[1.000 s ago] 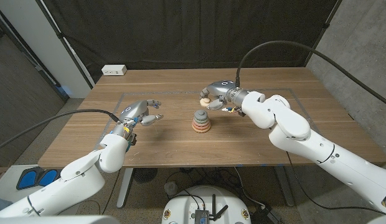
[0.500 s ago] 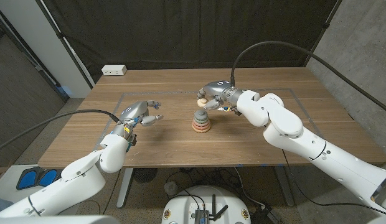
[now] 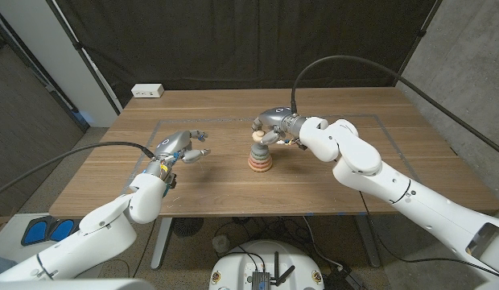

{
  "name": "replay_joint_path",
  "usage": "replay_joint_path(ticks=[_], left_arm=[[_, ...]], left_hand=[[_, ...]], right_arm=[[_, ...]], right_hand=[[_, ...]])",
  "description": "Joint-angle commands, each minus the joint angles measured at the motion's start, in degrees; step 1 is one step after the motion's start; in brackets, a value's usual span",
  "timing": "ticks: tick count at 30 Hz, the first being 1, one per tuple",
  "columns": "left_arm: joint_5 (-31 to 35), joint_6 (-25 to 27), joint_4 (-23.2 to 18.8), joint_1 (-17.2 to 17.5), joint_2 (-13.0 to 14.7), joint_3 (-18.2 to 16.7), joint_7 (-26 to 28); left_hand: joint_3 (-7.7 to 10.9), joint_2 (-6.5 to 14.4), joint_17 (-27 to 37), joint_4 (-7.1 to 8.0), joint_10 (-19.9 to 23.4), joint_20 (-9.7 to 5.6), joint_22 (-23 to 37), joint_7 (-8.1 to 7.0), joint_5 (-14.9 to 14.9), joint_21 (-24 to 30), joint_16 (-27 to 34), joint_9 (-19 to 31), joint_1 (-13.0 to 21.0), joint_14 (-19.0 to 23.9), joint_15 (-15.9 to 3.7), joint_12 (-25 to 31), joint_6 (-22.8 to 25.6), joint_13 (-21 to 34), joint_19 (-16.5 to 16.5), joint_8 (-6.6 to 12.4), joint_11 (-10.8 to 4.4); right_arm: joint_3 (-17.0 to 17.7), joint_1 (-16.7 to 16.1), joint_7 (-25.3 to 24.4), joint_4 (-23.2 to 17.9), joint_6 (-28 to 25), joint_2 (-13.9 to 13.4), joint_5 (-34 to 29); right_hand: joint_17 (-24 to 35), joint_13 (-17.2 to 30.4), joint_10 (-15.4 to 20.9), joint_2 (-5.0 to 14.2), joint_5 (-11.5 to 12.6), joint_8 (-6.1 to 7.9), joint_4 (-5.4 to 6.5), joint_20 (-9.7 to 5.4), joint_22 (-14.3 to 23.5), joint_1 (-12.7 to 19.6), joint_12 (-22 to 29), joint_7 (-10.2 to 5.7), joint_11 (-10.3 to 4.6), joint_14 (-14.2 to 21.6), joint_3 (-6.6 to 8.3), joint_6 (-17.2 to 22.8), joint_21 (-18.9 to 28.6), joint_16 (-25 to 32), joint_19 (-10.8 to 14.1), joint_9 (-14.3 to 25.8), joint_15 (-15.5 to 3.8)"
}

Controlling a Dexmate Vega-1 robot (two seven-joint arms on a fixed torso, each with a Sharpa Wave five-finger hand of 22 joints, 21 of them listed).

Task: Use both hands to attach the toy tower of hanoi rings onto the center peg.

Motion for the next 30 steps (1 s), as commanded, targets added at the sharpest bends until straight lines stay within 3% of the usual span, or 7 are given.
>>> replay_joint_path(ticks=[1, 30], left_arm=[[-0.32, 0.07, 0.22, 0.4, 0.21, -0.52, 0.22], [-0.18, 0.75, 0.02, 0.54, 0.12, -0.8, 0.4]], left_hand=[[0.48, -0.23, 0.03, -0.17, 0.23, -7.37, 0.08, -0.02, 0.16, 0.34, 0.33, 0.06, 0.27, 0.31, -3.6, -0.22, 0.33, 0.13, 0.44, -0.16, -0.13], [0.87, -0.39, 0.39, -0.17, 0.45, -7.38, 0.08, -0.21, 0.12, 0.47, 0.7, 0.11, 0.19, 0.59, -3.6, -0.29, 0.58, 0.12, 0.4, -0.15, -0.28]], right_arm=[[-1.61, 1.43, 2.35, 1.82, -0.37, 1.21, -0.66], [-3.35, 3.15, 3.79, 4.57, -0.42, 2.15, -0.4]], right_hand=[[0.16, 0.05, 4.82, 1.14, 0.24, 0.12, 0.25, -2.42, 0.2, 0.59, 0.02, 0.12, -4.32, 0.28, 0.33, 0.04, -0.22, -0.3, 0.27, 0.28, 0.0], [0.16, 0.28, 5.01, 1.38, 0.34, -0.16, 0.29, -2.43, 0.19, 0.44, -0.18, 0.12, -4.32, 0.15, 0.33, -0.02, -0.37, -0.34, 0.11, 0.32, 0.0]])
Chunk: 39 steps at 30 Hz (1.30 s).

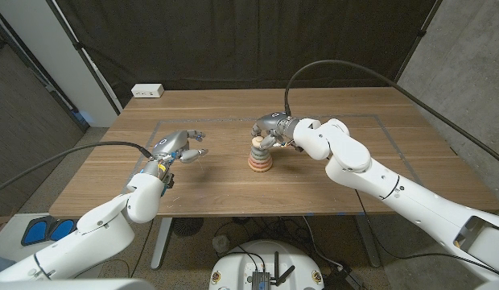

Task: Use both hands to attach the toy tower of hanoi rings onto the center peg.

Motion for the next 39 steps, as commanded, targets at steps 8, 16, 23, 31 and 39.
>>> replay_joint_path(ticks=[8, 16, 23, 31, 39], left_arm=[[-0.14, 0.08, 0.42, -0.24, -0.51, 0.18, 0.32], [-0.44, -0.24, 0.95, -0.71, -0.62, 0.46, 0.31], [-0.94, -0.77, 1.35, -1.06, -0.66, 0.52, 0.25], [-1.15, -0.77, 1.55, -1.3, -0.49, 0.58, 0.13], [-1.25, -0.86, 1.71, -1.36, -0.43, 0.59, 0.34]], left_hand=[[0.53, -0.43, 0.11, -0.02, 0.52, -7.39, 0.09, -0.11, 0.12, 0.27, 0.18, 0.13, 0.11, 0.4, -3.7, -0.3, 0.68, 0.12, 0.3, -0.13, -0.16], [0.72, -0.4, 0.01, -0.02, 0.62, -7.38, 0.11, 0.01, 0.09, 0.35, 0.13, 0.15, 0.08, 0.37, -3.7, -0.31, 0.78, 0.08, 0.26, -0.13, -0.07], [0.85, -0.4, 0.08, -0.01, 0.62, -7.38, 0.09, -0.01, 0.08, 0.39, 0.19, 0.17, -0.05, 0.4, -3.7, -0.35, 0.8, 0.09, 0.31, -0.15, -0.07], [0.99, -0.35, 0.09, -0.05, 0.68, -7.41, 0.1, 0.04, 0.09, 0.41, 0.24, 0.18, -0.02, 0.5, -3.7, -0.31, 0.84, 0.14, 0.29, -0.16, -0.16], [1.22, -0.34, 0.09, -0.05, 0.67, -7.38, 0.09, 0.03, 0.15, 0.45, 0.17, 0.21, -0.08, 0.34, -3.7, -0.38, 0.92, 0.11, 0.26, -0.17, -0.19]], right_arm=[[-1.02, 0.89, 0.58, 1.7, -0.32, 0.46, 0.53], [-1.28, 0.93, 0.54, 1.74, -0.48, 0.34, 0.73], [-1.45, 0.85, 0.3, 1.92, -0.71, 0.22, 0.61], [-1.74, 0.88, 0.14, 2.28, -0.76, 0.36, 0.7], [-2.18, 1.29, 0.65, 2.21, -0.39, 0.2, 0.3]], right_hand=[[0.17, 0.46, 4.91, 1.21, 0.42, 0.03, 0.17, -2.44, 0.19, 0.61, 0.37, 0.09, -4.35, 0.09, 0.24, 0.04, -0.18, 0.04, 0.08, 0.15, -0.01], [0.17, 0.55, 4.91, 1.24, 0.46, -0.07, 0.15, -2.44, 0.16, 0.58, 0.3, 0.14, -4.31, -0.02, 0.25, -0.01, -0.27, 0.02, -0.04, 0.16, -0.01], [0.17, 0.61, 4.89, 1.17, 0.48, -0.1, 0.13, -2.44, 0.03, 0.53, 0.26, 0.15, -4.32, -0.1, 0.23, 0.04, -0.44, 0.0, -0.23, 0.17, -0.01], [0.16, 0.32, 3.98, 0.87, 0.49, -0.22, 0.11, -2.43, -0.08, 0.31, -0.38, -0.05, -4.08, -0.28, 0.08, -0.08, -0.59, -0.05, -0.39, 0.19, 0.0], [0.13, -0.42, 0.84, 0.23, 0.49, -1.19, 0.14, -2.42, -0.16, -0.24, -1.61, 0.1, -3.09, -0.62, -0.27, -2.05, -0.76, -0.22, -0.36, 0.25, 0.0]])
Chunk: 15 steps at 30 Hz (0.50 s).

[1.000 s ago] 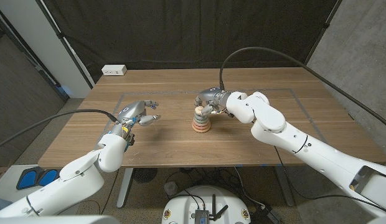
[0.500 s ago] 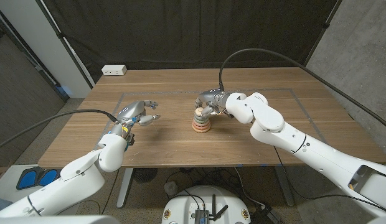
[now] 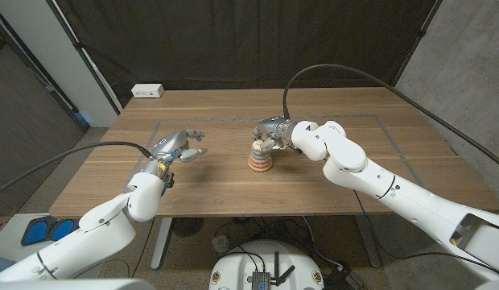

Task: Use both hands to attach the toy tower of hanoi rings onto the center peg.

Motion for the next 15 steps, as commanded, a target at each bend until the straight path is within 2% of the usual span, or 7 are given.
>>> replay_joint_path(ticks=[1, 5, 9, 10, 15], left_arm=[[-0.3, -0.22, 0.36, -0.26, 0.1, 0.1, 0.15], [-0.37, -0.22, 0.42, -0.37, 0.13, 0.14, 0.13], [-0.36, -0.22, 0.49, -0.48, 0.2, 0.23, 0.11], [-0.39, -0.25, 0.52, -0.52, 0.19, 0.25, 0.13], [-0.39, -0.11, 0.56, -0.7, 0.26, 0.38, 0.05]], left_hand=[[0.38, -0.33, -0.01, 0.04, 0.44, -7.38, 0.1, 0.1, 0.16, 0.45, 0.07, 0.08, -0.12, 0.21, -3.68, -0.22, 0.23, 0.16, 0.25, -0.17, -0.12], [0.49, -0.28, 0.03, 0.04, 0.42, -7.41, 0.11, 0.09, 0.16, 0.48, 0.09, 0.09, -0.15, 0.19, -3.69, -0.24, 0.22, 0.18, 0.22, -0.19, -0.21], [0.55, -0.32, 0.19, 0.02, 0.44, -7.39, 0.1, 0.0, 0.17, 0.49, 0.27, 0.1, -0.18, 0.36, -3.69, -0.26, 0.27, 0.14, 0.25, -0.18, -0.25], [0.58, -0.33, 0.11, 0.01, 0.5, -7.38, 0.1, 0.0, 0.18, 0.5, 0.17, 0.11, -0.18, 0.25, -3.69, -0.23, 0.28, 0.17, 0.27, -0.18, -0.28], [0.65, -0.35, 0.07, 0.01, 0.54, -7.39, 0.09, 0.01, 0.19, 0.51, 0.18, 0.12, -0.21, 0.32, -3.69, -0.24, 0.3, 0.15, 0.29, -0.18, -0.22]], right_arm=[[-0.62, 0.43, 0.46, 0.09, 0.33, -0.21, -0.46], [-0.5, 0.37, 0.46, -0.17, 0.68, -0.47, -0.58], [-0.09, 0.14, 0.04, -0.35, 1.19, -0.88, -0.33], [0.02, 0.06, -0.01, -0.42, 1.16, -0.92, -0.32], [0.17, 0.02, 0.23, -0.63, 1.29, -1.11, -0.62]], right_hand=[[0.13, -0.19, 1.26, 0.02, 0.21, -0.55, 0.15, -2.61, 0.29, -0.16, -0.65, 0.09, -2.45, -0.22, -0.29, -0.97, -0.24, -0.23, -0.12, 0.19, 0.0], [0.13, -0.65, -0.98, -0.96, 0.14, -1.28, 0.23, -2.58, 0.36, -0.93, -1.0, 0.46, -1.71, -0.5, -0.75, -2.54, -0.23, -0.37, -0.08, 0.23, 0.0], [0.12, -1.52, -5.5, -2.27, 0.04, -2.46, 0.25, -2.6, 0.19, -1.84, -1.44, 0.95, -0.14, -0.59, -1.31, -5.09, -0.5, -0.47, -0.12, 0.18, 0.0], [0.12, -1.67, -6.21, -2.48, 0.0, -2.66, 0.24, -2.6, 0.15, -1.97, -1.49, 0.99, -0.19, -0.59, -1.39, -5.58, -0.56, -0.49, -0.13, 0.16, 0.01], [0.13, -2.18, -7.96, -3.13, -0.17, -3.14, 0.28, -2.6, 0.01, -2.42, -1.44, 1.39, 0.61, -0.62, -1.66, -6.89, -0.77, -0.56, -0.18, 0.11, 0.01]])
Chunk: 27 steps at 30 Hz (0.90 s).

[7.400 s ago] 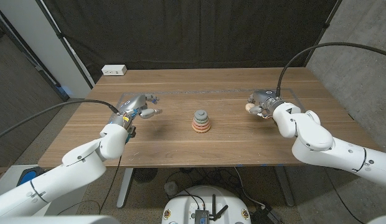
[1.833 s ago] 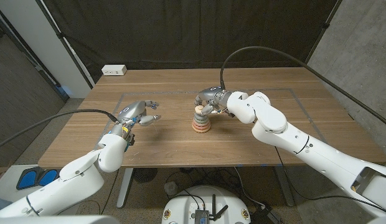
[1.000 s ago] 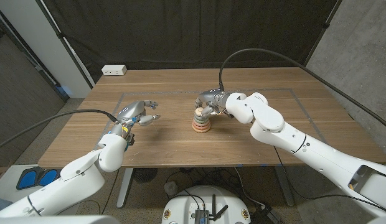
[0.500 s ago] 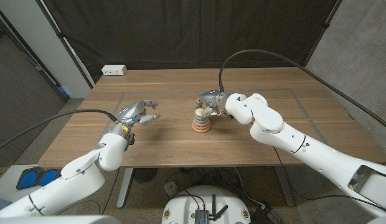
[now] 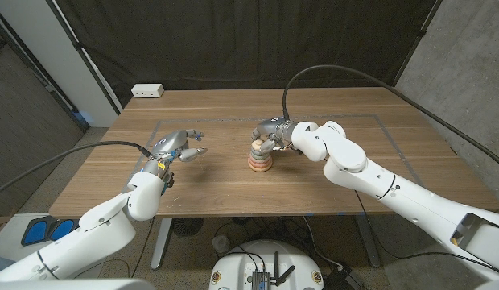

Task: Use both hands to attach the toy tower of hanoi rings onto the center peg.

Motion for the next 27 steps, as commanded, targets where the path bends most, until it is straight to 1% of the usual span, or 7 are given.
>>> replay_joint_path(ticks=[1, 10, 17, 20, 23, 25, 27], left_arm=[[-0.15, 0.02, 0.23, -0.38, 0.14, 0.26, 0.01], [-0.14, 0.12, 0.38, -0.84, 0.21, 0.57, -0.05], [-0.32, 0.36, 0.29, -0.82, -0.02, 0.52, 0.24], [-0.56, 0.49, 0.13, -0.59, -0.06, 0.35, 0.28], [-0.98, 0.18, 0.12, -0.44, 0.09, 0.17, 0.04], [-1.64, -0.3, 0.14, -0.16, -0.3, -0.12, 0.26], [-1.96, -0.87, 0.05, 0.36, -0.86, -0.37, 1.07]], left_hand=[[0.6, -0.35, 0.17, -0.07, 0.55, -7.4, 0.09, -0.01, 0.19, 0.51, 0.24, 0.13, -0.21, 0.37, -3.69, -0.23, 0.28, 0.17, 0.27, -0.19, -0.12], [0.75, -0.37, 0.26, -0.06, 0.78, -7.39, 0.09, -0.08, 0.22, 0.54, 0.29, 0.16, -0.29, 0.4, -3.69, -0.23, 0.54, 0.08, 0.29, -0.11, -0.31], [0.87, -0.41, 0.48, -0.1, 0.77, -7.4, 0.09, -0.14, 0.25, 0.54, 0.51, 0.18, -0.28, 0.6, -3.69, -0.21, 0.58, 0.16, 0.28, -0.13, -0.51], [0.94, -0.39, 0.35, -0.07, 0.61, -7.39, 0.09, -0.15, 0.26, 0.56, 0.33, 0.19, -0.33, 0.38, -3.69, -0.24, 0.57, 0.24, 0.28, -0.14, -0.37], [0.98, -0.43, 0.35, -0.11, 0.56, -7.41, 0.1, -0.12, 0.27, 0.57, 0.33, 0.19, -0.3, 0.36, -3.7, -0.32, 0.4, 0.15, 0.28, -0.22, -0.32], [1.01, -0.43, 0.32, -0.12, 0.43, -7.42, 0.1, -0.18, 0.27, 0.57, 0.3, 0.19, -0.27, 0.31, -3.7, -0.35, 0.21, 0.19, 0.24, -0.29, -0.38], [1.02, -0.43, 0.32, -0.13, 0.43, -7.43, 0.1, -0.22, 0.27, 0.56, 0.29, 0.19, -0.25, 0.3, -3.7, -0.36, 0.09, 0.17, 0.22, -0.34, -0.31]], right_arm=[[0.54, -0.25, 0.0, -0.68, 0.66, -0.68, -0.51], [0.95, -0.46, 0.58, -1.06, 0.5, -0.92, -1.02], [1.78, -1.7, 0.26, -2.29, -0.6, -1.41, -1.74], [2.13, -2.92, -1.05, -3.23, -2.04, -1.5, -3.4], [2.9, -3.83, -1.69, -3.96, -2.96, -1.66, -3.89], [3.31, -4.29, -1.71, -4.58, -3.67, -1.8, -4.49], [3.87, -4.71, -1.46, -5.15, -4.33, -1.89, -4.54]], right_hand=[[0.13, -0.28, -1.28, -1.0, -0.1, -0.42, 0.12, -2.6, 0.01, -0.26, 0.02, 0.04, 0.39, 0.09, -0.43, -0.97, -0.17, -0.11, -0.18, -0.01, -0.08], [0.14, -1.05, -3.61, -1.89, -0.45, -0.82, 0.08, -2.64, 0.01, -0.71, 0.05, 0.52, 1.4, -0.16, -0.69, -2.51, -0.43, -0.27, -0.25, -0.06, -0.08], [0.12, -1.4, -4.08, -2.11, -0.6, -0.97, 0.08, -2.65, -0.18, -0.82, 0.21, 0.71, 1.74, -0.35, -0.72, -3.21, -0.76, -0.38, -0.52, -0.09, -0.06], [-0.67, -1.92, -3.38, -1.87, -0.72, -0.53, 0.14, -2.66, -0.17, -0.72, 0.77, 0.97, 1.66, -1.41, -0.59, -2.52, -0.97, -1.48, -0.53, -0.11, -0.1], [-0.45, -2.17, -2.51, -1.63, -0.75, -0.32, 0.15, -2.66, -0.09, -0.57, 1.14, 1.1, 1.52, -1.19, -0.48, -2.12, -0.95, -1.35, -0.37, -0.12, -0.11], [-0.35, -2.31, -2.01, -1.5, -0.77, -0.21, 0.17, -2.65, -0.03, -0.52, 1.33, 1.07, 1.55, -1.05, -0.43, -1.91, -0.92, -1.27, -0.27, -0.13, -0.11], [-0.26, -2.46, -1.75, -1.38, -0.79, -0.11, 0.2, -2.64, -0.08, -0.49, 1.41, 0.98, 1.14, -0.9, -0.4, -1.71, -0.99, -1.2, -0.26, -0.14, -0.1]])
